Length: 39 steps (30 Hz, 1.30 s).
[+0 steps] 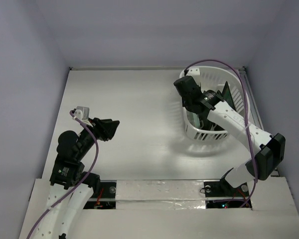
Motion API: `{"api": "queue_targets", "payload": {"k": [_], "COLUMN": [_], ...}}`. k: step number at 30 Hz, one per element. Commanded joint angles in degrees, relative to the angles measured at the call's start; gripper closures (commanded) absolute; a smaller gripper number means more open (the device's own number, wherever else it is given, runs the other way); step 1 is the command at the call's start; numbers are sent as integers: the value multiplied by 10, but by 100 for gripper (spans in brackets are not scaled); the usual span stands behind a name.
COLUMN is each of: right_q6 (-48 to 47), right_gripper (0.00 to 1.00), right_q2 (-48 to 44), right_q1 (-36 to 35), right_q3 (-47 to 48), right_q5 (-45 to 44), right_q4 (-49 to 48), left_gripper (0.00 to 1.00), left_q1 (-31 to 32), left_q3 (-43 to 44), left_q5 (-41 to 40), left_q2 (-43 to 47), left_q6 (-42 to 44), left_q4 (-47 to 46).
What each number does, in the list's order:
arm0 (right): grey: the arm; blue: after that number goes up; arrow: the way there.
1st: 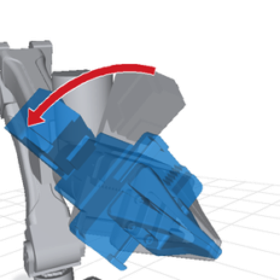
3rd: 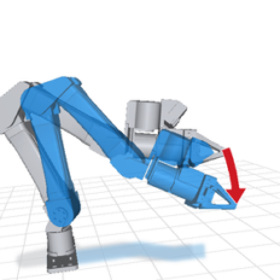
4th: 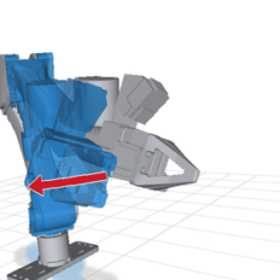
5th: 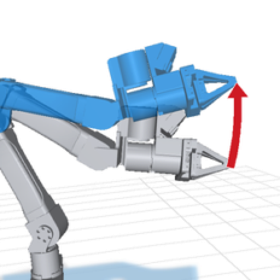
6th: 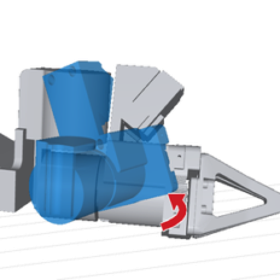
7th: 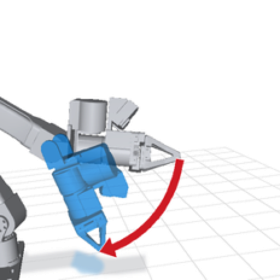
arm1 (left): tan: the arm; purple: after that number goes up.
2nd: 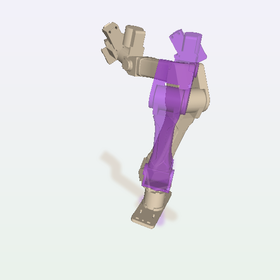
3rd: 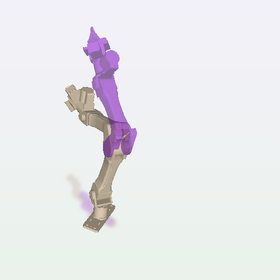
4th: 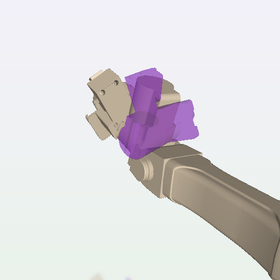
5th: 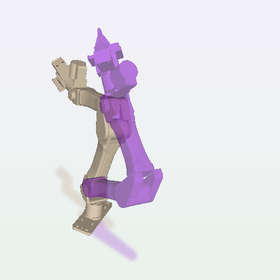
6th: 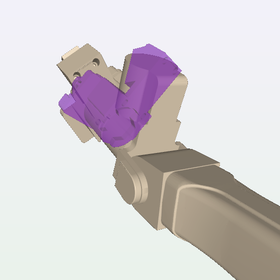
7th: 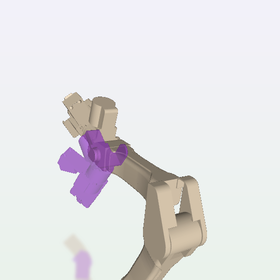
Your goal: Unload the plates from the dish rack
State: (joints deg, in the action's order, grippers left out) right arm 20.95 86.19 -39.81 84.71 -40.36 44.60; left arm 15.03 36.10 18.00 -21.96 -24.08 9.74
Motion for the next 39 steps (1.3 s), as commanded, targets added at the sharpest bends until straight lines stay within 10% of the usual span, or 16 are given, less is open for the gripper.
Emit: {"api": "queue_targets", "payload": {"k": [1, 39], "right_q6": [1, -27], "right_gripper": [60, 63], "right_q2": [3, 59], "right_q1": [11, 66], "right_q3": [-8, -124], "right_q5": [-31, -8], "right_q4": [-2, -120], "left_gripper": [58, 53], "left_q1": [3, 3], "left_q3": [0, -3], "left_q5": [5, 12], "left_q2": [2, -1], "left_q6": [-1, -1], "left_q4": [-20, -24]}}
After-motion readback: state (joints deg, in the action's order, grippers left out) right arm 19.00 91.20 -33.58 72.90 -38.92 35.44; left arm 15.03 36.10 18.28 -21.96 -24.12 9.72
